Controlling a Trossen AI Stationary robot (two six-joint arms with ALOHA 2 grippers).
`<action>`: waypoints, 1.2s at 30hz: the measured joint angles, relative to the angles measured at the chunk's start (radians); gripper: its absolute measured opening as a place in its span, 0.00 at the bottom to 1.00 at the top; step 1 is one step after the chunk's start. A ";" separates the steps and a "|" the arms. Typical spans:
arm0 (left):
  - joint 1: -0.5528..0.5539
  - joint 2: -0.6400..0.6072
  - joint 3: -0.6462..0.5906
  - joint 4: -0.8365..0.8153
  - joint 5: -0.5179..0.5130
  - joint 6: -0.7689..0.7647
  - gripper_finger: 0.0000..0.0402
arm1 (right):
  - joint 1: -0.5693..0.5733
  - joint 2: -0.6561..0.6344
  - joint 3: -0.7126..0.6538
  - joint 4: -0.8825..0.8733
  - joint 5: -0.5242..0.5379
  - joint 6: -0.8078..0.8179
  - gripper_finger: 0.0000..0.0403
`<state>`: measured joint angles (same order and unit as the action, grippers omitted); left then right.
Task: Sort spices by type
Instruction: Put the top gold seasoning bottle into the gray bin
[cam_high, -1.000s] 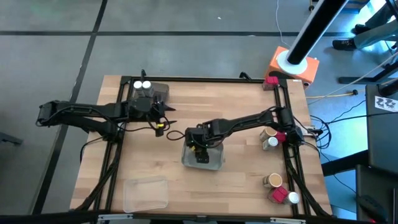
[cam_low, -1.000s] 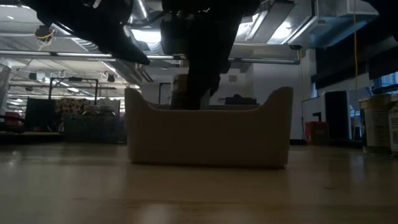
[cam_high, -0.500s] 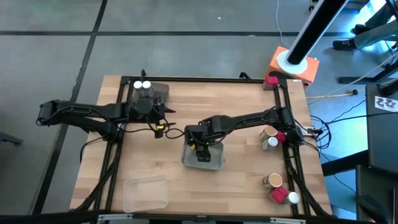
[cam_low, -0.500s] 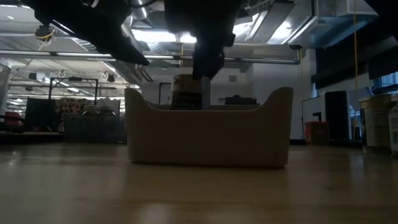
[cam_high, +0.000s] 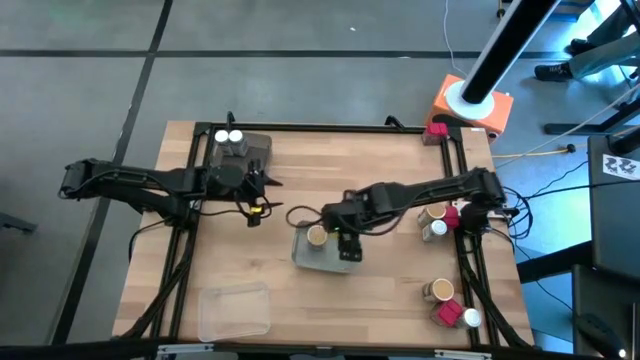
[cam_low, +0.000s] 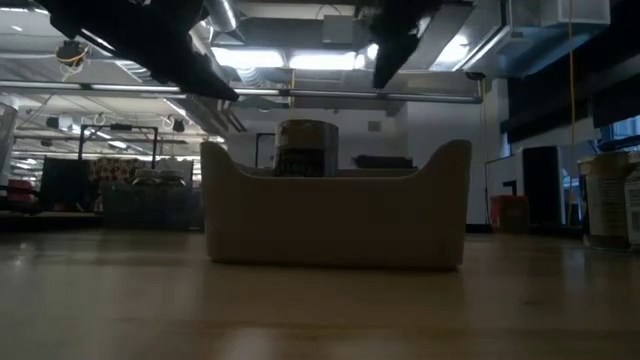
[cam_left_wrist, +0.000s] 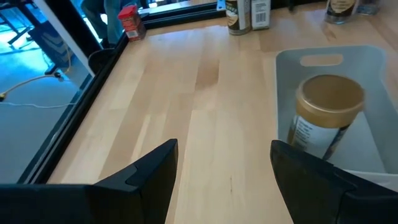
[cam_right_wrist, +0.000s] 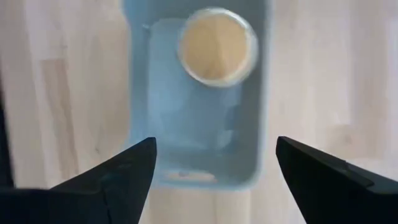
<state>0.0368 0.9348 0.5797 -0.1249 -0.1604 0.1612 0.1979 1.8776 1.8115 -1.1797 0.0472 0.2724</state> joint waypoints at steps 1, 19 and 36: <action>-0.003 0.000 0.000 0.000 0.000 0.000 0.60 | -0.001 -0.028 -0.025 0.005 0.012 0.014 0.82; -0.018 0.000 0.000 0.008 0.000 0.036 0.60 | -0.002 -0.584 -0.606 -0.013 0.245 0.467 0.82; -0.017 0.000 0.001 0.097 0.000 0.154 0.60 | -0.002 -0.764 -0.751 -0.302 0.309 0.927 0.82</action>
<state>0.0200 0.9348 0.5808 -0.0282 -0.1602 0.3150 0.1959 1.1133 1.0607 -1.4818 0.3565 1.1993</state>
